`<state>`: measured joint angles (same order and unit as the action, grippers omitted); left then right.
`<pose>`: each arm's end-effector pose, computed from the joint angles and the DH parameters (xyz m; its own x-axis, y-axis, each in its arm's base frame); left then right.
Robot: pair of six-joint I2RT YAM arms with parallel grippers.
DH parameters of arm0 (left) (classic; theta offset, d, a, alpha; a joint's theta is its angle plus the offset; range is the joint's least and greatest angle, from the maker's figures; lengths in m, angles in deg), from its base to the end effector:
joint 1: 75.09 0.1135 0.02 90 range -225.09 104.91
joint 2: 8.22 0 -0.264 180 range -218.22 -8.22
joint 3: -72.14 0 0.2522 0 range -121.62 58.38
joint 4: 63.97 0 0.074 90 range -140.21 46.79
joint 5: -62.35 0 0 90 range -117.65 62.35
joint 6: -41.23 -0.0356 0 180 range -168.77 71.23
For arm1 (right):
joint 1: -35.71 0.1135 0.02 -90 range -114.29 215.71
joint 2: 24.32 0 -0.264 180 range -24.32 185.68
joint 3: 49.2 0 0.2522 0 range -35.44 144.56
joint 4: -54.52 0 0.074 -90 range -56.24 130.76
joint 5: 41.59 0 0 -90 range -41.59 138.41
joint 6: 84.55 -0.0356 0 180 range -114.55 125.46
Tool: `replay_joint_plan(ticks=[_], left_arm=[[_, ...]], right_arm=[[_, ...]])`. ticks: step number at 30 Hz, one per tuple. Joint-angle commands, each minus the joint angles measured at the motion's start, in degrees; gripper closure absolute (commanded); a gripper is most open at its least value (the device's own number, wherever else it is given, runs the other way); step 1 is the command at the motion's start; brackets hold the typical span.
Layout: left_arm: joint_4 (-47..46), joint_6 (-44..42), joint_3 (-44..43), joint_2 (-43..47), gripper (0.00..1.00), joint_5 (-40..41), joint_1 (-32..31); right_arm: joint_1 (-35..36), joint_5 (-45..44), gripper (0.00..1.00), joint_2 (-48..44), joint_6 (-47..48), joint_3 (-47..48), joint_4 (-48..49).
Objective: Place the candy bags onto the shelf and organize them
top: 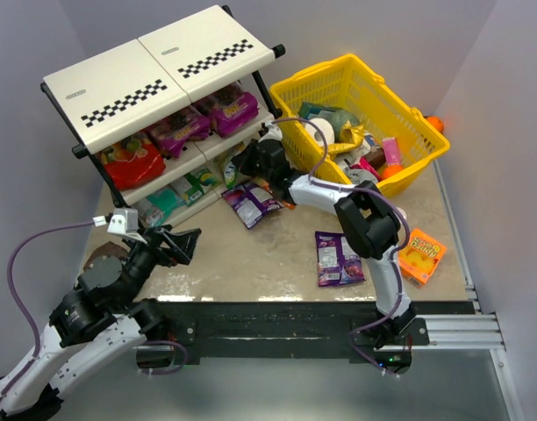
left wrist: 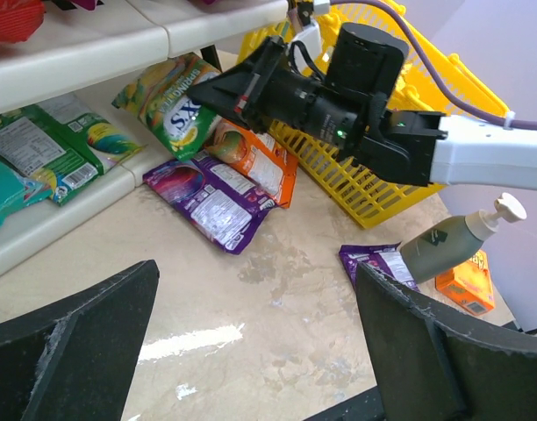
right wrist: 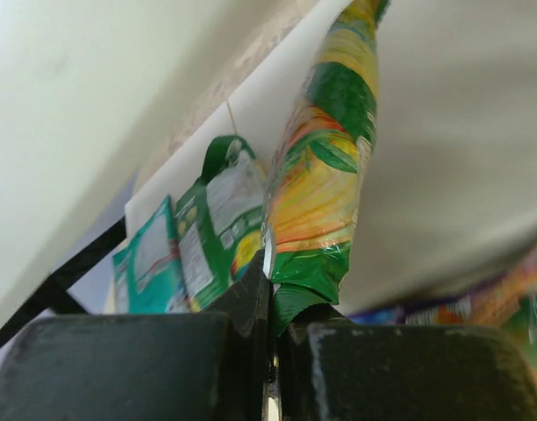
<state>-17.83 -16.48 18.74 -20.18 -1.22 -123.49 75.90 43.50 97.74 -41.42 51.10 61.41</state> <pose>0.0492 -0.0316 0.3264 -0.2464 -0.4430 -0.8620 0.2880 0.8158 -0.5016 0.3840 0.3204 0.2156 -0.5571 0.4812 -0.6768 -0.2533 0.6777 0.6903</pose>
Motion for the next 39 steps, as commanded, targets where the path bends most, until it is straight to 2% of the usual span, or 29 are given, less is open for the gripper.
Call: replay_joint_plan(ticks=[1, 7, 12, 21, 24, 27, 28, 30, 31, 33, 34, 37, 39], left_arm=[[-0.3, -0.8, 0.3, -0.3, 0.01, 0.0, 0.0], [-0.4, -0.7, 0.6, 0.4, 0.0, -0.1, -0.1], [-0.5, -0.7, 0.5, -0.3, 0.0, 0.0, -0.1], [-0.6, -0.7, 0.7, -0.5, 0.0, 0.2, 0.0], [-0.6, -0.7, 0.7, -0.6, 0.0, 0.2, 0.0], [-0.7, -0.7, 0.6, -0.8, 0.0, 0.2, 0.0], [-0.6, -0.7, 0.7, -0.8, 0.0, 0.2, 0.0], [-0.5, -0.7, 0.7, -0.5, 0.0, 0.2, -0.1], [-0.6, -0.7, 0.7, -0.5, 0.0, 0.3, 0.0], [-0.5, -0.7, 0.7, -0.4, 0.01, 0.5, 0.0], [-0.5, -0.7, 0.7, -0.4, 0.0, 0.4, 0.0], [-0.5, -0.7, 0.7, -0.4, 0.0, 0.4, 0.0], [-0.5, -0.7, 0.7, -0.4, 0.0, 0.4, -0.1]], right_arm=[[-1.1, 1.5, 1.0, 3.3, 6.1, 7.1, 5.7], [-2.3, 4.3, 1.0, 9.1, 8.1, 13.3, 5.5], [-2.7, 3.8, 1.0, 11.7, 8.3, 14.7, 4.8], [-2.7, 2.7, 1.0, 10.2, 1.8, 7.9, 8.5], [-2.7, 3.1, 0.97, 9.8, -1.5, 6.4, 9.1], [-2.5, 0.6, 0.87, 9.5, -2.2, 6.4, 7.1], [-2.5, -0.2, 0.78, 9.3, -2.0, 6.6, 6.3], [-2.5, -2.0, 0.71, 9.2, -1.8, 7.3, 4.1], [-2.5, -2.6, 0.62, 9.0, -2.1, 7.2, 3.5], [-2.5, -3.9, 0.54, 8.1, -2.2, 6.6, 3.2], [-2.6, -4.0, 0.46, 7.8, -2.5, 6.4, 2.9], [-2.6, -5.0, 0.35, 5.7, -4.9, 3.8, 2.1], [-2.5, -5.4, 0.34, 3.5, -5.9, 1.5, 2.2]])
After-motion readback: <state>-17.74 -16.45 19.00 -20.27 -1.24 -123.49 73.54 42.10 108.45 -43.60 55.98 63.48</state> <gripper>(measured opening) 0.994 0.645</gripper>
